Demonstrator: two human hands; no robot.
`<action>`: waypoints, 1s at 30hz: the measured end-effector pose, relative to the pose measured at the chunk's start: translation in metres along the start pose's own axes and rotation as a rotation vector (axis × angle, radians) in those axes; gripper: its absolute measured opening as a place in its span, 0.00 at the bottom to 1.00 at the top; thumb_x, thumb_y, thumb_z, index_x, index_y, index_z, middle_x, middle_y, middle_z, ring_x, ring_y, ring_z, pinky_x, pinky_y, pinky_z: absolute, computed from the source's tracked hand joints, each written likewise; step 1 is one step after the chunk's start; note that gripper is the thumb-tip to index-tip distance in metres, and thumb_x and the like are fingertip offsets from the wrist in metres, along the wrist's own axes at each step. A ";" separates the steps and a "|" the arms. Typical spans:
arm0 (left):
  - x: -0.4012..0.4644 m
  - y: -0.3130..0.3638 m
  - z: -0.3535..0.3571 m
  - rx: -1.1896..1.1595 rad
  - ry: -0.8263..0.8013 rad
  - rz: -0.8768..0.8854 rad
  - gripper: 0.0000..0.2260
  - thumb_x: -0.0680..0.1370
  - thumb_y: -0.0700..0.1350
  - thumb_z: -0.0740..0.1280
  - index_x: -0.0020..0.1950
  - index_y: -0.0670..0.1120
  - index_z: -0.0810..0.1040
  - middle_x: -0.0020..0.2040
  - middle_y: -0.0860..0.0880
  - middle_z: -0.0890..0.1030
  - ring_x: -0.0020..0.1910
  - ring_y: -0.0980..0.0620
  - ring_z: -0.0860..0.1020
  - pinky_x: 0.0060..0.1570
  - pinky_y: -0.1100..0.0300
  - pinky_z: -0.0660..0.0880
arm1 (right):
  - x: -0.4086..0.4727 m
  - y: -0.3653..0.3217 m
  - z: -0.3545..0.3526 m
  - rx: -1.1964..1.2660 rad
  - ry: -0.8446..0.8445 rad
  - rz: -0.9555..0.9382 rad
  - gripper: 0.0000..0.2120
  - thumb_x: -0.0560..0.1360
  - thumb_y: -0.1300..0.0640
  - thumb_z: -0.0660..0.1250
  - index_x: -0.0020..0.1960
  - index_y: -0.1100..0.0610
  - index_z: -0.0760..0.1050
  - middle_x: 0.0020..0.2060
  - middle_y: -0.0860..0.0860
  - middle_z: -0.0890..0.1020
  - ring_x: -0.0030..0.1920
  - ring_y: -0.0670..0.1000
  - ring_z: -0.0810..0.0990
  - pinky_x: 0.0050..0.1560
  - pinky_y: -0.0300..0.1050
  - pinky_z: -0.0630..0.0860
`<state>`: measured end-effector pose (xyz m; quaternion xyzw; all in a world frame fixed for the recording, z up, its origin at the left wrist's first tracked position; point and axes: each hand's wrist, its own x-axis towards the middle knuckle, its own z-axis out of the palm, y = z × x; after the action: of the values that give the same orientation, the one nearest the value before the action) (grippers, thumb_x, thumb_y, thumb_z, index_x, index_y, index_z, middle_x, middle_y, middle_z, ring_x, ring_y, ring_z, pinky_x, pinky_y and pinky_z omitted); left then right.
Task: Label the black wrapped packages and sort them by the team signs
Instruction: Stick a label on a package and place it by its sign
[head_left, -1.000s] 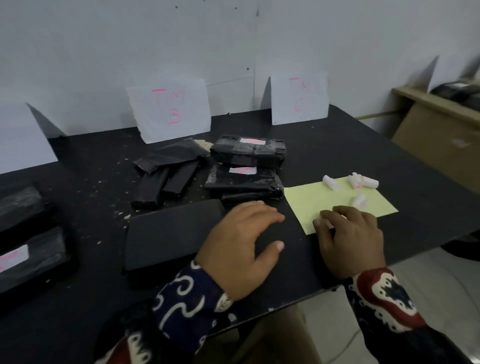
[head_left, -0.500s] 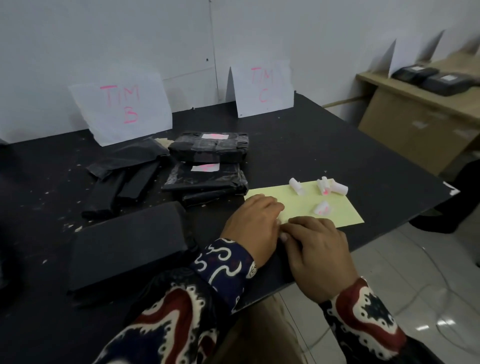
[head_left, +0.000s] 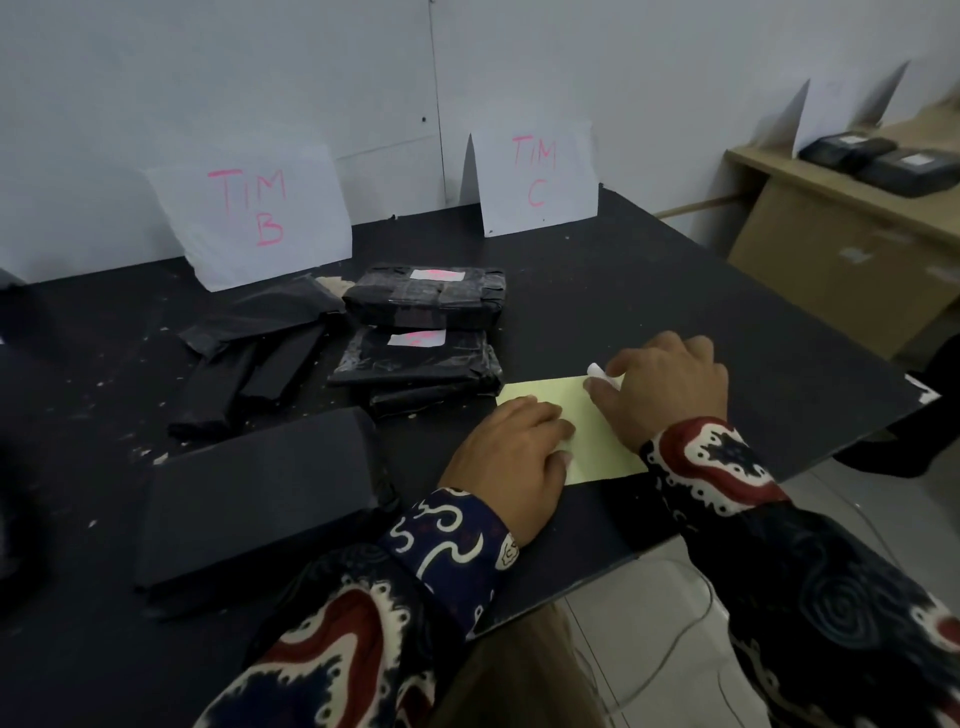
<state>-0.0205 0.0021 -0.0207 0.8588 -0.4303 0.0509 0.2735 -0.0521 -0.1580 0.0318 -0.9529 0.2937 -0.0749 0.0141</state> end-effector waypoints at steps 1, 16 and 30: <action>0.000 0.000 0.000 -0.001 0.004 0.004 0.13 0.77 0.46 0.62 0.58 0.46 0.80 0.60 0.50 0.79 0.65 0.49 0.71 0.66 0.59 0.64 | 0.002 -0.002 0.000 -0.023 -0.009 -0.003 0.20 0.77 0.36 0.58 0.56 0.47 0.80 0.56 0.52 0.77 0.60 0.57 0.69 0.56 0.54 0.69; -0.008 0.005 -0.010 -0.231 0.269 -0.054 0.08 0.78 0.49 0.63 0.50 0.46 0.78 0.58 0.51 0.79 0.63 0.53 0.74 0.63 0.61 0.70 | -0.031 -0.013 -0.012 0.700 0.202 -0.098 0.11 0.75 0.40 0.67 0.44 0.46 0.79 0.40 0.40 0.81 0.45 0.41 0.78 0.55 0.51 0.76; -0.083 0.005 -0.101 -0.738 0.509 -0.412 0.07 0.77 0.40 0.68 0.53 0.50 0.80 0.48 0.55 0.84 0.49 0.55 0.83 0.49 0.60 0.79 | -0.100 -0.093 -0.009 0.766 0.309 -0.518 0.09 0.76 0.46 0.66 0.50 0.48 0.81 0.40 0.41 0.83 0.39 0.43 0.80 0.40 0.47 0.78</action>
<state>-0.0611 0.1104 0.0400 0.7322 -0.1603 0.0480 0.6602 -0.0838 -0.0248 0.0338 -0.8987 -0.0029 -0.3191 0.3009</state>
